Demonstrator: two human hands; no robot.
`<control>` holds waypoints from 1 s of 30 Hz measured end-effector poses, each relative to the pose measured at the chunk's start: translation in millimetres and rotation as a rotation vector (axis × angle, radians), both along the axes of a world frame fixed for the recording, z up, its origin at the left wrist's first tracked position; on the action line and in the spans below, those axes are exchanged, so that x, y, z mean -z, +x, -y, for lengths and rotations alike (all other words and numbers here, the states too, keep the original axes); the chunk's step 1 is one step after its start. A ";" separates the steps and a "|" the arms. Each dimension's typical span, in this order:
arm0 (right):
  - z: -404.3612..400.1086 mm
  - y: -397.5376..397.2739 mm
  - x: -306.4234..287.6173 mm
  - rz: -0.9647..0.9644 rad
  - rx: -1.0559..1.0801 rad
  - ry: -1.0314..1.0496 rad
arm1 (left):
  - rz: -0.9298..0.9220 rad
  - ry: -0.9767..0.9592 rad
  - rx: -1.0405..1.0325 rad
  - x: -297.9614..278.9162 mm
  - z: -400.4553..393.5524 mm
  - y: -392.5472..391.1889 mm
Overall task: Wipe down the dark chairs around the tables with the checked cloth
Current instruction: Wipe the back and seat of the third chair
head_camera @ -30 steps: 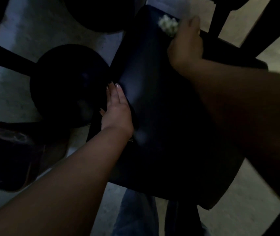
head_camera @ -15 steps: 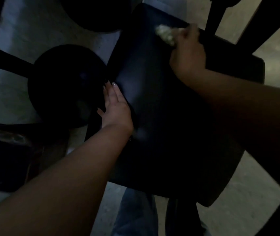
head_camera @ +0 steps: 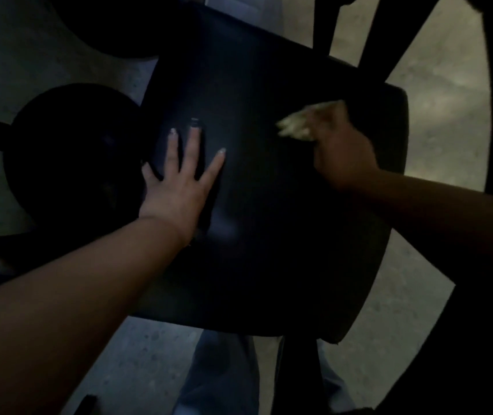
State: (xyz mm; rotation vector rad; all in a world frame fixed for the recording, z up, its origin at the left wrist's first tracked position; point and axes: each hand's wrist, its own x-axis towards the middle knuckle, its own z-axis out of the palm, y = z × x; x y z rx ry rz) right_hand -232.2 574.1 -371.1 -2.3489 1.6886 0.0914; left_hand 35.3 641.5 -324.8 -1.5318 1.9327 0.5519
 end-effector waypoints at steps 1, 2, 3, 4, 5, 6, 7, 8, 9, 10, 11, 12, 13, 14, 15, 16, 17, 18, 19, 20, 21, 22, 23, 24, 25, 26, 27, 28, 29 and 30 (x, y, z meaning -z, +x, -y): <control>-2.1 -18.1 0.2 -0.026 0.110 -0.014 | -0.001 0.012 0.094 0.0 1.4 0.7; -9.5 -32.6 2.3 -0.026 0.204 -0.038 | -0.006 0.036 0.134 0.9 2.8 2.5; -22.6 -41.5 1.8 -0.065 0.295 -0.070 | -0.012 0.066 0.133 1.1 4.2 5.0; -42.6 -46.4 5.2 -0.158 0.404 -0.090 | -0.014 0.089 0.123 0.9 5.7 7.1; -65.3 -44.1 4.3 -0.211 0.521 -0.043 | -0.015 0.098 0.114 -0.1 6.5 7.5; -90.8 -37.5 9.2 -0.099 0.696 0.018 | -0.020 0.099 0.110 -0.5 6.7 7.4; -112.8 -21.3 9.0 0.034 0.831 0.102 | -0.024 0.096 0.108 -1.0 6.3 6.7; -131.6 -0.7 2.4 0.075 0.866 0.205 | -0.027 0.092 0.100 -1.1 6.3 5.9; -145.0 14.2 -2.2 0.072 0.885 0.292 | -0.028 0.090 0.090 -1.2 6.4 5.3; -152.6 24.6 -0.5 -0.007 0.851 0.265 | -0.034 0.090 0.080 -1.3 6.0 5.5; -157.1 28.8 -3.9 -0.037 0.812 0.225 | -0.043 0.087 0.069 -0.7 5.6 6.3; -150.8 27.8 -6.8 -0.034 0.715 0.199 | -0.057 0.077 0.047 -0.1 5.6 7.6; -136.3 24.6 -14.6 0.033 0.653 0.206 | -0.072 0.061 0.011 1.1 4.8 9.1; -119.4 19.7 -23.5 0.118 0.607 0.175 | -0.084 0.040 -0.047 1.7 3.2 10.5; -97.3 15.3 -33.0 0.171 0.557 0.136 | -0.081 0.018 -0.117 2.1 1.4 11.5; -72.4 7.6 -35.8 0.236 0.543 0.064 | -0.061 -0.001 -0.183 1.6 -0.2 12.5; -44.1 1.1 -39.7 0.280 0.562 -0.017 | -0.039 -0.008 -0.237 1.0 -1.3 13.2; -16.1 -3.3 -41.1 0.293 0.586 -0.089 | -0.035 -0.001 -0.288 0.4 -1.8 13.4; 6.1 -4.6 -41.3 0.276 0.600 -0.098 | -0.055 0.016 -0.337 0.5 -2.2 13.7; 24.0 -4.0 -38.8 0.222 0.605 -0.077 | -0.089 0.030 -0.378 1.1 -2.3 14.1; 35.2 0.0 -33.5 0.161 0.609 -0.037 | -0.121 0.035 -0.403 2.3 -1.9 15.0; 39.2 9.8 -25.0 0.123 0.610 -0.006 | -0.140 0.036 -0.415 3.4 -1.1 16.1; 35.5 27.0 -19.9 0.091 0.603 0.009 | -0.151 0.037 -0.419 4.6 -0.5 17.0; 22.9 46.1 -12.6 0.075 0.569 -0.002 | -0.161 0.038 -0.424 4.8 0.1 18.3; 4.1 66.2 -10.5 0.089 0.495 -0.017 | -0.172 0.036 -0.429 5.0 -0.2 20.2; -24.4 85.0 -6.7 0.133 0.375 -0.038 | -0.188 0.028 -0.430 4.7 -1.1 22.9; -56.7 100.8 -9.8 0.180 0.226 -0.035 | -0.207 0.013 -0.428 4.6 -3.1 25.9; -92.1 112.5 -14.0 0.195 0.056 0.065 | -0.230 -0.006 -0.430 4.6 -5.2 29.2; -125.7 118.8 -19.8 0.190 -0.089 0.261 | -0.256 -0.021 -0.443 4.9 -7.1 32.3; -152.1 120.6 -29.6 0.200 -0.249 0.434 | -0.278 -0.027 -0.471 5.3 -9.4 34.1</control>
